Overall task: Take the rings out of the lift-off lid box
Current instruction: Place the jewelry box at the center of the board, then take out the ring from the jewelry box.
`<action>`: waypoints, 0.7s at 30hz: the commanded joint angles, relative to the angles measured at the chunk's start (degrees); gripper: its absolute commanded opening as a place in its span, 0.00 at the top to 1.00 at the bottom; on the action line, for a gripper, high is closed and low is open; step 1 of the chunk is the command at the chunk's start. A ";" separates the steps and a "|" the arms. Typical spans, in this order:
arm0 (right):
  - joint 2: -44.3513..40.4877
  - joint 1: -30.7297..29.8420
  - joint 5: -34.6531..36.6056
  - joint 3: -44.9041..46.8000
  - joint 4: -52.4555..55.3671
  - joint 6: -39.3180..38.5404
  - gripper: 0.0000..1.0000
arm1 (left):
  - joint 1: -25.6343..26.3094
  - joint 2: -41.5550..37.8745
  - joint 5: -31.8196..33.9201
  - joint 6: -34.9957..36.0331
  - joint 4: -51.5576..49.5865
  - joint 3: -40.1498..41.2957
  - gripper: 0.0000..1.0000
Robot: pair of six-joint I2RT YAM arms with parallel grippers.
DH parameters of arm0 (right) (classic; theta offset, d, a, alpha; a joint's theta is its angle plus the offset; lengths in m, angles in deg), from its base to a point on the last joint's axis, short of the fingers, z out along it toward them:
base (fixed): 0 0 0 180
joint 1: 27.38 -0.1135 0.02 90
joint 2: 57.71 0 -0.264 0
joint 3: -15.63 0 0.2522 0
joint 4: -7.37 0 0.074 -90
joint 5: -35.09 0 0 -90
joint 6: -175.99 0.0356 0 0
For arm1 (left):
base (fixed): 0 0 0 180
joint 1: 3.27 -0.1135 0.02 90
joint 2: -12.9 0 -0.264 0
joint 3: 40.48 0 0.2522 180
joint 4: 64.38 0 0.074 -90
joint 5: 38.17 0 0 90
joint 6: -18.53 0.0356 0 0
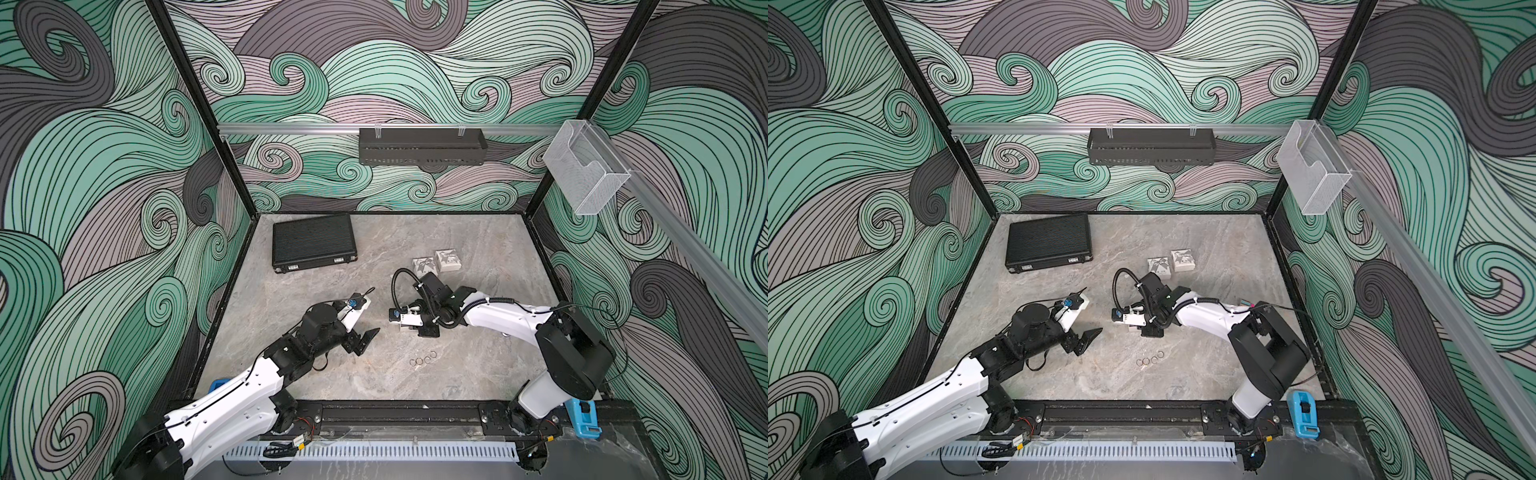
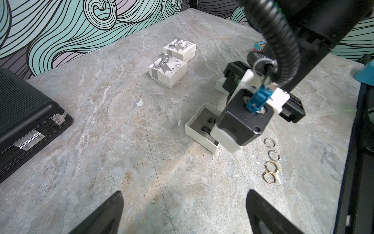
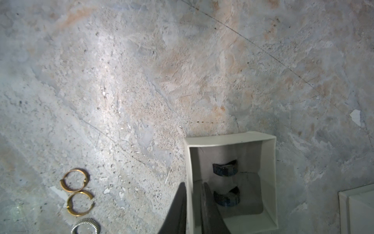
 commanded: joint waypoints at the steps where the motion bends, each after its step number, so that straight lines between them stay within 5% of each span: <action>1: 0.18 0.27 -0.12 -0.52 0.79 -0.90 0.73 | 0.36 0.00 0.58 0.03 1.24 -0.13 0.05; 7: -9.73 0.27 -1.29 -2.17 2.33 5.22 0.50 | 0.36 0.05 0.66 1.29 1.96 -0.82 0.05; 8: -12.23 0.28 -1.07 -1.80 1.46 7.55 0.37 | 0.36 0.32 0.81 1.43 2.33 -1.12 0.05; 9: -15.09 0.21 -0.52 -1.40 0.39 10.96 0.02 | 0.36 0.99 1.12 1.61 2.65 -1.49 0.03; 15: -21.76 0.57 12.86 -4.24 3.32 46.52 0.00 | 0.20 10.64 4.56 0.58 2.53 -5.94 0.01; 21: -16.07 -0.33 11.39 -5.20 11.33 60.84 0.00 | -0.25 24.01 1.00 -0.32 4.53 -11.77 0.01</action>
